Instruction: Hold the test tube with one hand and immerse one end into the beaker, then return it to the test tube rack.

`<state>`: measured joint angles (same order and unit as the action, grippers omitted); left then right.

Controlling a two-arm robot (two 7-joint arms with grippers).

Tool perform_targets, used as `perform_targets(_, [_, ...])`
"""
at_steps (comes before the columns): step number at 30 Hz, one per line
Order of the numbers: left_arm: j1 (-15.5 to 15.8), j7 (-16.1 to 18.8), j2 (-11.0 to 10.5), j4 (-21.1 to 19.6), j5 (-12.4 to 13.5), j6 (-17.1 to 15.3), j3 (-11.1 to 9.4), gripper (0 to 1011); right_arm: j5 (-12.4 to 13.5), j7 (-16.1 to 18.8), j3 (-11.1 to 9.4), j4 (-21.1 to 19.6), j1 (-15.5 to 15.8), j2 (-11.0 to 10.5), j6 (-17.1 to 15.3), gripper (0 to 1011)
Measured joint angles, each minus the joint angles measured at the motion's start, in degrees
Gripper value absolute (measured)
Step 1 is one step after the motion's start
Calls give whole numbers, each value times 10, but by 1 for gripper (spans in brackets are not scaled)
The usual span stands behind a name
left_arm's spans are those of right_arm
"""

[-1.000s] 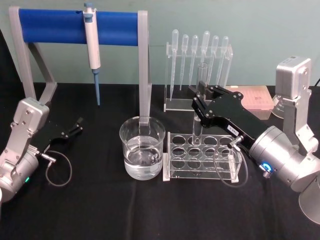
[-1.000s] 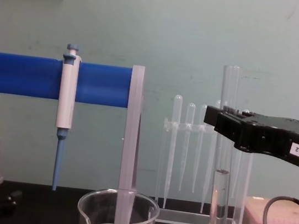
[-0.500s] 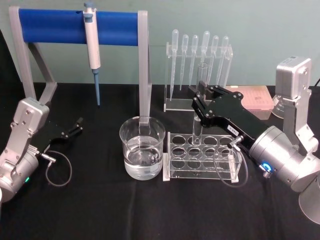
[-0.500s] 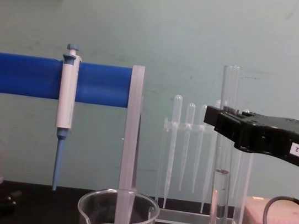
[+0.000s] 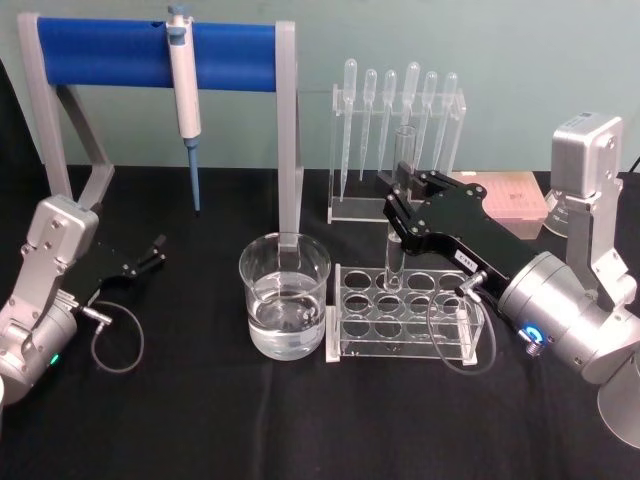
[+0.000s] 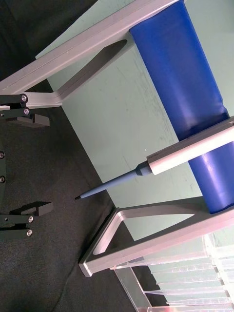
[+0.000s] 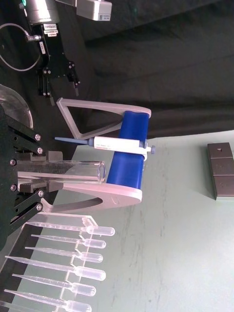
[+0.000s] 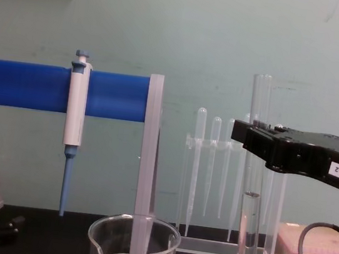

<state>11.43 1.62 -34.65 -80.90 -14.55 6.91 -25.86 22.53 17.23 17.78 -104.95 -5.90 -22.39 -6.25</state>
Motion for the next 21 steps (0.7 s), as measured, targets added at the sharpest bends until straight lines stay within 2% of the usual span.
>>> perform_targets(21, [0, 0, 0, 0, 0, 0, 0, 1000, 0, 0, 0, 0, 0, 0, 0, 233])
